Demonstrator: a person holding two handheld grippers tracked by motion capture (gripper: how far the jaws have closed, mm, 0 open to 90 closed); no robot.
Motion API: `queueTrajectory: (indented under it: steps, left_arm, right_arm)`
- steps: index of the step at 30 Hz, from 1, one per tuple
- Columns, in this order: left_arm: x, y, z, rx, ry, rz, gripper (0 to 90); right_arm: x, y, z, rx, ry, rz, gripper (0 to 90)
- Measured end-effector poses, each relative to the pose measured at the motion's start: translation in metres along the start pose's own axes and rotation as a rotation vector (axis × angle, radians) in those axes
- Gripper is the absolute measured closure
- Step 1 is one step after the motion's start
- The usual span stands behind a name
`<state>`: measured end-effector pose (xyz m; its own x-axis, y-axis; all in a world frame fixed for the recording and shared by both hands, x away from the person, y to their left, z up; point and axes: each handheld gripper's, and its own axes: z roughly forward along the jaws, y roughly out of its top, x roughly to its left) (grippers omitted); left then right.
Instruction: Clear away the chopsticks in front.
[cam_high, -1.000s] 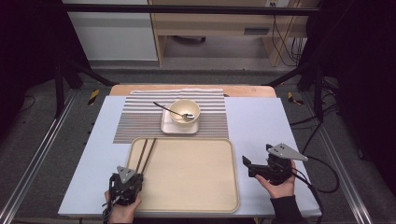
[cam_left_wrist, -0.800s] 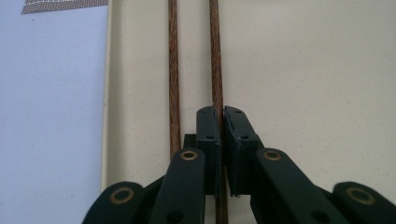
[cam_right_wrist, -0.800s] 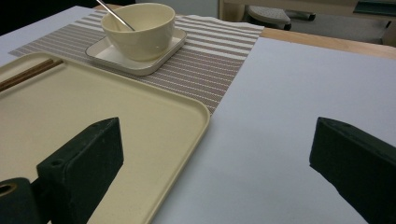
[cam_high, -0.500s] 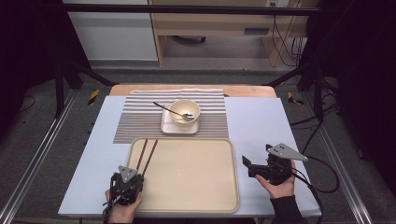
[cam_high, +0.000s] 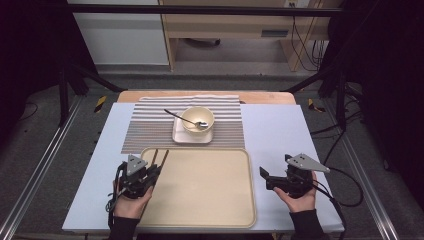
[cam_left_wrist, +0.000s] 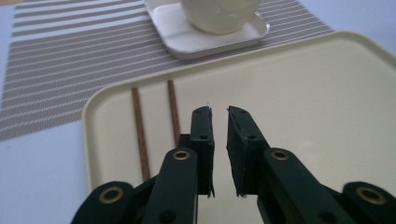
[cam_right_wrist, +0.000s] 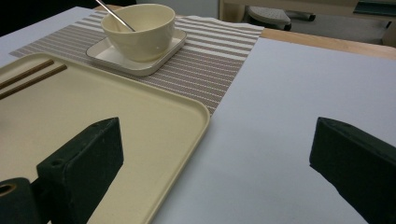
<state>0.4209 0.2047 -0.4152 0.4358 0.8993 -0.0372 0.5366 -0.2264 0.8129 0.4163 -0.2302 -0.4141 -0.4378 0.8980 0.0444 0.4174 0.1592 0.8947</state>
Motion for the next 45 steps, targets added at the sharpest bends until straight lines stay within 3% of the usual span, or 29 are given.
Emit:
queueTrajectory:
  steps: [2, 6, 10, 13, 17, 20, 25, 31, 41, 45]
  left_arm:
    - [0.001, 0.005, 0.003, 0.008, -0.003, 0.047, 82.7]
    - [0.006, 0.009, 0.012, 0.034, -0.06, 0.092, 87.4]
    - [0.011, 0.006, 0.018, 0.054, -0.085, 0.163, 89.3]
    - [0.014, 0.0, 0.022, 0.071, -0.1, 0.192, 89.5]
    - [0.018, -0.012, 0.033, 0.111, -0.113, 0.204, 89.5]
    - [0.02, -0.016, 0.037, 0.115, -0.112, 0.188, 89.5]
    - [0.022, -0.02, 0.046, 0.148, -0.102, 0.23, 89.6]
    - [0.027, -0.025, 0.055, 0.173, -0.101, 0.222, 89.6]
    - [0.032, -0.027, 0.053, 0.185, -0.073, 0.222, 89.6]
    - [0.035, -0.027, 0.051, 0.18, -0.065, 0.202, 89.6]
  right_arm:
    - [0.0, 0.0, 0.0, 0.0, 0.001, 0.003, 3.0]
    - [0.0, 0.0, 0.0, 0.001, -0.001, -0.001, 3.0]
    - [0.0, 0.0, 0.0, 0.0, 0.0, 0.003, 3.0]
    - [0.0, 0.0, 0.0, 0.003, -0.003, -0.002, 3.0]
    - [0.001, -0.001, 0.002, 0.008, -0.003, -0.003, 3.0]
    - [0.001, -0.001, 0.003, 0.014, -0.005, -0.006, 3.1]
    - [0.002, -0.001, 0.003, 0.011, -0.002, -0.013, 3.1]
    - [0.002, -0.002, 0.003, 0.014, -0.003, -0.015, 3.2]
    - [0.002, -0.003, 0.004, 0.026, -0.007, -0.02, 3.1]
    - [0.003, -0.003, 0.004, 0.028, -0.006, -0.018, 3.1]
